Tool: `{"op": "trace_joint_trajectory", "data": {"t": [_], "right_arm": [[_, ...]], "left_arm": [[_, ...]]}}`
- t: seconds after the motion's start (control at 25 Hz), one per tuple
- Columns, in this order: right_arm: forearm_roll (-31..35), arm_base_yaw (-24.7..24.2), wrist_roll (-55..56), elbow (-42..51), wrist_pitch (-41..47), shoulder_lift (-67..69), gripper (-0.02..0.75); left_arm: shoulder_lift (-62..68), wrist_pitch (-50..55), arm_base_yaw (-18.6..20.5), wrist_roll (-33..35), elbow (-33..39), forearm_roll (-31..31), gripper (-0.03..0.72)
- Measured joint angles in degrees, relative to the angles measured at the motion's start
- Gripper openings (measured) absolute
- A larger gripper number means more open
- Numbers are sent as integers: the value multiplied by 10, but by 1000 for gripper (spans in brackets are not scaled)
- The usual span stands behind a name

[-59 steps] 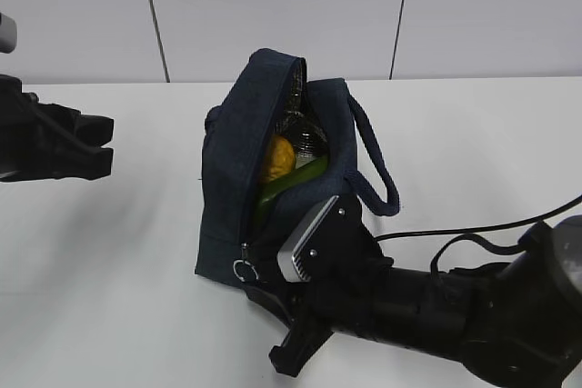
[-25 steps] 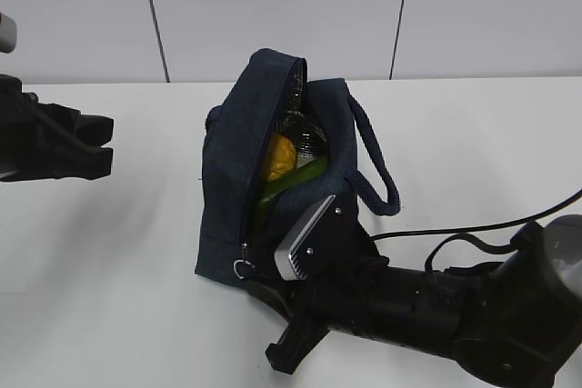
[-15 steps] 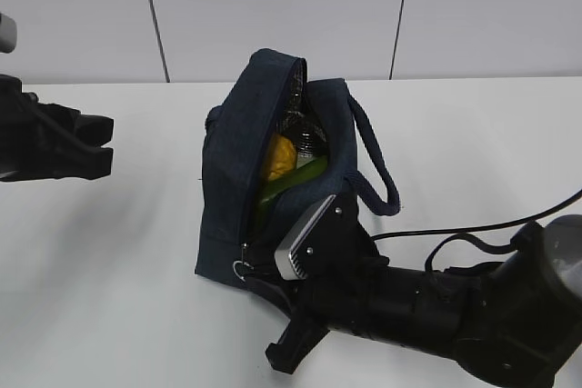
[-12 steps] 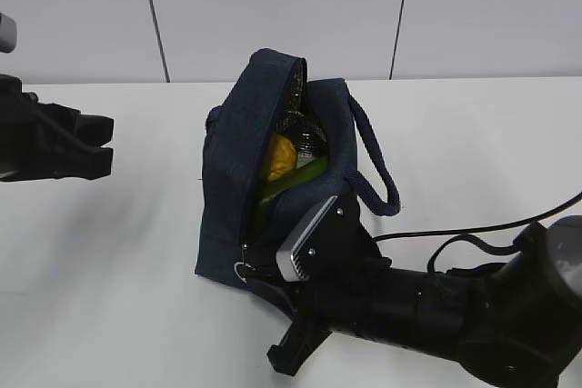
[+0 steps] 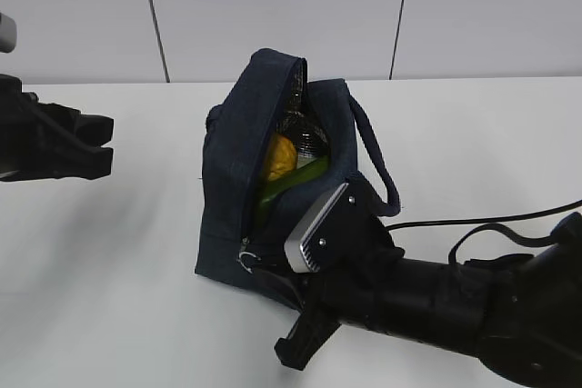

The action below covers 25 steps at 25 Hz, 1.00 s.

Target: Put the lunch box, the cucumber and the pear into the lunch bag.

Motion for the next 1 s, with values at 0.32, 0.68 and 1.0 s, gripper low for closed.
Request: {"op": "trace_joint_trajectory", "data": {"t": [0.32, 0.68, 1.0], "right_arm": [[-41, 0, 19, 0, 25, -46, 0], [-48, 0, 25, 1, 56, -86, 0], [-49, 0, 25, -5, 72, -104, 0]], "left_arm": [[0, 0, 0, 0, 0, 0, 242], [15, 0, 0, 0, 0, -1, 242], [29, 7, 0, 0, 0, -20, 242]]}}
